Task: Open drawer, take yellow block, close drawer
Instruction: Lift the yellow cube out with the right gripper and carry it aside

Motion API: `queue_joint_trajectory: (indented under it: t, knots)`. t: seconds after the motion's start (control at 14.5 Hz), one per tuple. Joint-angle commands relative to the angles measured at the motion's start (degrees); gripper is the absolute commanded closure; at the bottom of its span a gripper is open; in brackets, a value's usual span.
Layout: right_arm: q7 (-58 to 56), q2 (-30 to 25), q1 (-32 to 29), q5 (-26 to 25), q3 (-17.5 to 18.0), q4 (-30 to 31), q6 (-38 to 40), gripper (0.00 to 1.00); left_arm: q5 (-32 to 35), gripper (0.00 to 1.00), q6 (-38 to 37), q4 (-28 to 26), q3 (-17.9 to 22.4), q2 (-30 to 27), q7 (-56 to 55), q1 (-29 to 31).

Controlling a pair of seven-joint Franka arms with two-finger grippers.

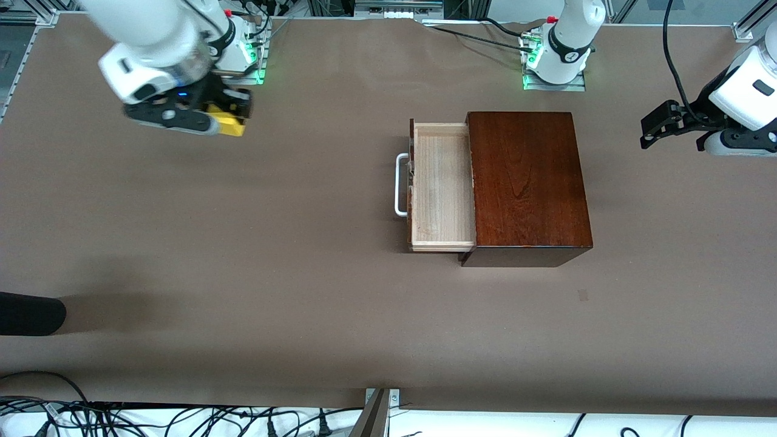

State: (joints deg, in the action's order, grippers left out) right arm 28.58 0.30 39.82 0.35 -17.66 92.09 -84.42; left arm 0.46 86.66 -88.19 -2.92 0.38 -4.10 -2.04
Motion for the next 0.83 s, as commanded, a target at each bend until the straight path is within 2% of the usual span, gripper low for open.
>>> queue_joint_trajectory:
  t: [0.0, 0.21, 0.42, 0.62, 0.69, 0.76]
  knots:
    - [-8.4, -2.7, 0.4, 0.1, -4.3, 3.2, -0.6, 1.00, -0.8, 0.00, -0.7, 1.7, 0.2, 0.8, 0.8, -0.1]
    - [-16.2, -0.7, 0.3, -1.4, -8.8, 3.4, -0.8, 1.00, -0.8, 0.00, -0.7, 1.7, 0.1, 0.8, 0.7, -0.1]
    - [-17.5, 1.5, 0.0, -3.0, -11.7, 3.5, -2.0, 1.00, -0.8, 0.00, -0.7, 1.7, 0.1, 0.8, 0.7, -0.1]
    - [-23.5, 3.0, -4.1, -3.3, -11.7, 5.7, -5.7, 1.00, -0.9, 0.00, -0.7, 1.6, 0.1, 0.8, 0.7, -0.1]
    - [-25.7, 3.0, -7.2, -3.3, -10.4, 7.7, -8.0, 1.00, -0.8, 0.00, -0.7, 1.6, 0.1, 0.8, 0.7, -0.1]
    - [-26.4, 3.2, -11.3, -3.3, -7.0, 9.1, -9.7, 1.00, -0.9, 0.00, -0.7, 1.7, 0.2, 0.8, 0.7, -0.1]
